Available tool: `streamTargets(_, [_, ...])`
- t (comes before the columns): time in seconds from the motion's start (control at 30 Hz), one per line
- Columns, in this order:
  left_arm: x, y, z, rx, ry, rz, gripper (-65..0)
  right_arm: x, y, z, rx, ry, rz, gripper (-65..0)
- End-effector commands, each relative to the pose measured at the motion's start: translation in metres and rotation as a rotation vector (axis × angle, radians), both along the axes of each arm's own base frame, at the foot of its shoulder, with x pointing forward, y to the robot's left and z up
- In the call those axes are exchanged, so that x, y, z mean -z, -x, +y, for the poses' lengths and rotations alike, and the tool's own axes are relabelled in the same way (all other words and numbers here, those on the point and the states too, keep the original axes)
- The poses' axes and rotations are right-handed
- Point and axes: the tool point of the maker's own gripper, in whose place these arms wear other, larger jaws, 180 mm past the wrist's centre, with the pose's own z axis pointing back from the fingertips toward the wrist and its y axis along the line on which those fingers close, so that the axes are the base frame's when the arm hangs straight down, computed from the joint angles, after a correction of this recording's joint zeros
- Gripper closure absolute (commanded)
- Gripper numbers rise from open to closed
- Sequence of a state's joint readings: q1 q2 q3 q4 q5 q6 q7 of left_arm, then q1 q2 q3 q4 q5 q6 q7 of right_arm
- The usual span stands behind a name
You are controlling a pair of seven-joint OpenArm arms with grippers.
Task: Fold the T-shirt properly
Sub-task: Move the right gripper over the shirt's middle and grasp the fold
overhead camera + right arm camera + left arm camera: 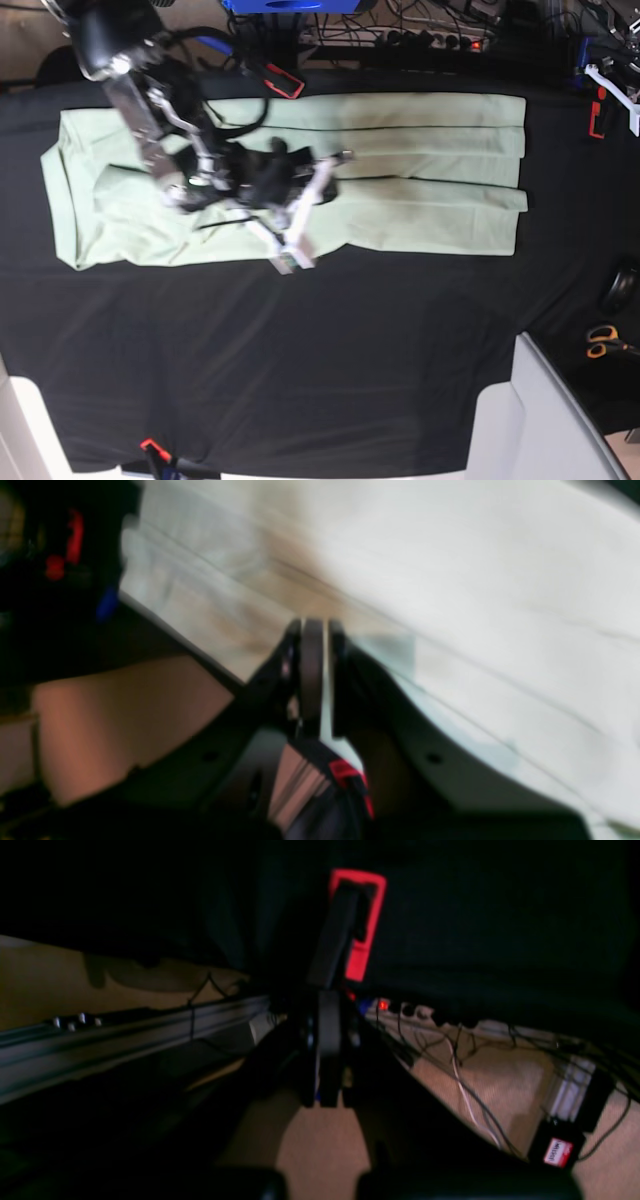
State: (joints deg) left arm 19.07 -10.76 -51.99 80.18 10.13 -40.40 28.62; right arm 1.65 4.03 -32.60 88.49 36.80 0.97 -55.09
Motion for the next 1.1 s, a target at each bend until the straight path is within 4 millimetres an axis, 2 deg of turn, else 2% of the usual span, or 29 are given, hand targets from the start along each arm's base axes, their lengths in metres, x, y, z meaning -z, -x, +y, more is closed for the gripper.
streamTargets(0.0, [-0.009,0.000,0.007,0.007,-0.030,-0.011,-0.7,-0.012,-0.017,0.013,-0.009,-0.029,-0.052,0.0])
streamTargets(0.2, [-0.004,0.005,-0.001,-0.002,-0.012,-0.009,-0.7,0.001,-0.029,0.066,-0.144,0.028,-0.027,0.0])
streamTargets(0.3, [-0.007,0.000,-0.006,0.007,-0.019,-0.023,-0.7,0.008,-0.038,0.082,-0.183,0.058,-0.047,0.0])
streamTargets(0.47, [-0.013,-0.008,-0.016,0.016,-0.025,-0.052,-0.8,0.015,-0.048,0.086,-0.212,0.101,-0.078,0.0])
streamTargets(0.63, [-0.007,-0.019,-0.033,0.055,-0.001,-0.057,-0.8,0.009,-0.050,0.094,-0.286,0.135,-0.141,0.0])
streamTargets(0.77, [-0.012,-0.046,-0.056,0.137,0.022,-0.102,-0.8,0.013,-0.045,0.092,-0.289,0.138,-0.131,0.0])
streamTargets(0.83, [-0.030,-0.066,-0.063,0.150,0.041,-0.203,-0.8,0.019,-0.036,0.092,-0.287,0.133,-0.112,0.0])
streamTargets(0.9, [-0.045,-0.078,-0.066,0.157,0.048,-0.259,-0.8,0.024,-0.030,0.087,-0.279,0.135,-0.098,0.0])
streamTargets(0.97, [-0.058,-0.100,-0.066,0.171,0.039,-0.272,-0.8,0.018,-0.024,0.084,-0.259,0.102,-0.109,0.0])
streamTargets(1.07, [-0.062,-0.125,-0.067,0.203,0.033,-0.252,-0.8,0.003,-0.035,0.061,-0.096,0.063,-0.111,0.0])
